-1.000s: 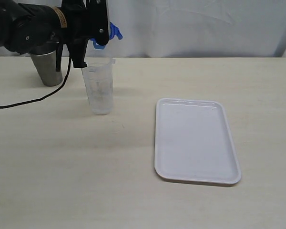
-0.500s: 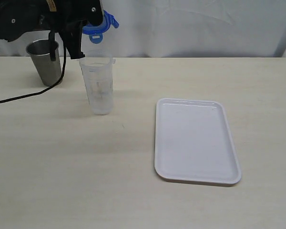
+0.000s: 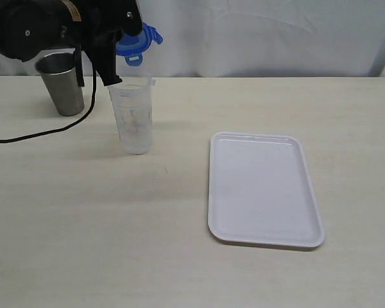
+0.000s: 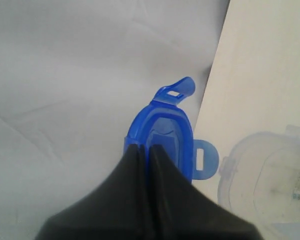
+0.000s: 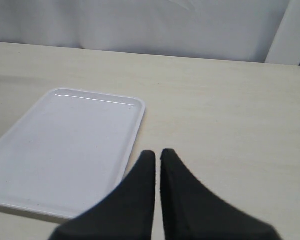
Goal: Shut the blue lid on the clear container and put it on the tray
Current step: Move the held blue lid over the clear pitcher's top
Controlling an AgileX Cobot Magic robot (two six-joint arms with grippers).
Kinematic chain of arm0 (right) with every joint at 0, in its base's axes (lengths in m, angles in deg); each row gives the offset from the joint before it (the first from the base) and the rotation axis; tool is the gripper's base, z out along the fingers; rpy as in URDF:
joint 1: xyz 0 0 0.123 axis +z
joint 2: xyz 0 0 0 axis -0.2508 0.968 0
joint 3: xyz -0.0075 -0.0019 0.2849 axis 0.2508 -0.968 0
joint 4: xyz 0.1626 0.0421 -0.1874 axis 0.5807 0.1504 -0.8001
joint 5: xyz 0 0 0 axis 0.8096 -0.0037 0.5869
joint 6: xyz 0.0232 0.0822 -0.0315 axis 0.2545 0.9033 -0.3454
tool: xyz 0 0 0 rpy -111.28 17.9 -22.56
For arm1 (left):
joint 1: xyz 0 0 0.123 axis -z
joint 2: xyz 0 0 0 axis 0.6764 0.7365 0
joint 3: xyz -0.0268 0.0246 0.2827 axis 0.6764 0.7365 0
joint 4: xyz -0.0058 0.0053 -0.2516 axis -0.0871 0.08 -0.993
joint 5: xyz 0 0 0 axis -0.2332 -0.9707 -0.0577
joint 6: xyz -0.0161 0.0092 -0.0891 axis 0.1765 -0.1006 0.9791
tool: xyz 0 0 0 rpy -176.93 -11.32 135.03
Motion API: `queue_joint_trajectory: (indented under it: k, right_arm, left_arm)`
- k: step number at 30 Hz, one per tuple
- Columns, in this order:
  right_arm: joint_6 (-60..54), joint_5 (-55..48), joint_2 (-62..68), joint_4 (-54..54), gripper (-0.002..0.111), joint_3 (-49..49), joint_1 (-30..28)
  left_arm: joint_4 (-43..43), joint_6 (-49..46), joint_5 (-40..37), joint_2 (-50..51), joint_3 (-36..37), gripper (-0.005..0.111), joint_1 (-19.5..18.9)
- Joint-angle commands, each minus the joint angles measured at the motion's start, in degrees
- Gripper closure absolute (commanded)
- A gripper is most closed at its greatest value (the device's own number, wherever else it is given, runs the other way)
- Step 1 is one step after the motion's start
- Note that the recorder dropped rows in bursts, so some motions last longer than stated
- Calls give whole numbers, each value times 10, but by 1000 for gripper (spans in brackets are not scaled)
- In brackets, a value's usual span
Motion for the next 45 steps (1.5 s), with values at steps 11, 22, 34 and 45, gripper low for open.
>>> queue_joint_trajectory:
  k: [11, 22, 34, 45]
  right_arm:
    - [-2, 3, -1, -2, 104, 1, 1]
    - [-2, 3, -1, -2, 104, 1, 1]
    - [-2, 3, -1, -2, 104, 1, 1]
    - [-2, 3, -1, -2, 104, 1, 1]
  left_arm:
    - [-6, 4, -19, 5, -4, 107, -1]
    - [-5, 4, -26, -12, -4, 107, 0]
    - [-5, 4, -31, -12, -4, 107, 0]
    - [-5, 1, -32, -24, -4, 107, 0]
